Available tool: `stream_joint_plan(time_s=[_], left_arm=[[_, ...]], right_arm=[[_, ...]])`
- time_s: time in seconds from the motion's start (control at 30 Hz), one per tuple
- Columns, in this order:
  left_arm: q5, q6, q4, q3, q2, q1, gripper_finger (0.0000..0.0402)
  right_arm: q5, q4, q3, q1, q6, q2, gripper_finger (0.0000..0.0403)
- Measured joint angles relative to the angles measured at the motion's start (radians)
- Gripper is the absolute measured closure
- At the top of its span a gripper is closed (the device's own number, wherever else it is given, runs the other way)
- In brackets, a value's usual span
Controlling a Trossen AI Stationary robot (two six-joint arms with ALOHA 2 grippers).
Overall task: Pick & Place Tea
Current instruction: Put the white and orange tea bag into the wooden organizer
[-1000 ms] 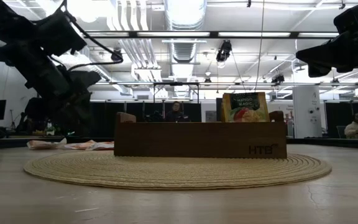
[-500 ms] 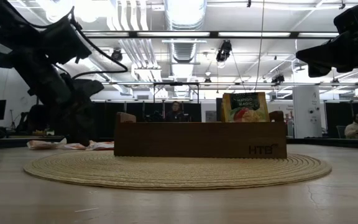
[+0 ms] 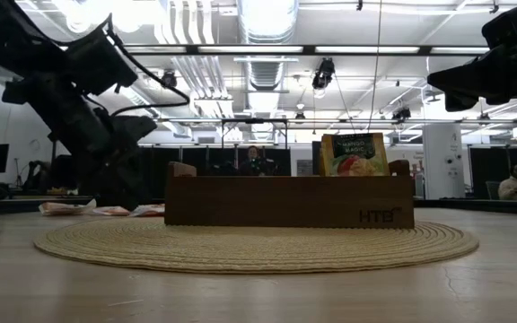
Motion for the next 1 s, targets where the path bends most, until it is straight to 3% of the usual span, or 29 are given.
stream_joint_plan(time_s=[0.37, 0.5, 0.7, 1.0], left_arm=[[0.018, 0.042, 0.012, 0.0, 0.036, 0.036, 0.0273], [0.028, 0.075, 0.028, 0.0, 0.036, 0.037, 0.0306], [0.036, 0.171, 0.019, 0.008, 0.031, 0.038, 0.0391], [-0.003, 0.37, -0.058, 0.159, 0.026, 0.033, 0.0401]], right_arm=[[0.0, 0.0, 0.0, 0.0, 0.0, 0.0, 0.0394], [0.0, 0.0, 0.0, 0.0, 0.0, 0.0, 0.0394], [0.0, 0.0, 0.0, 0.0, 0.0, 0.0, 0.0394], [0.0, 0.0, 0.0, 0.0, 0.0, 0.001, 0.0394]])
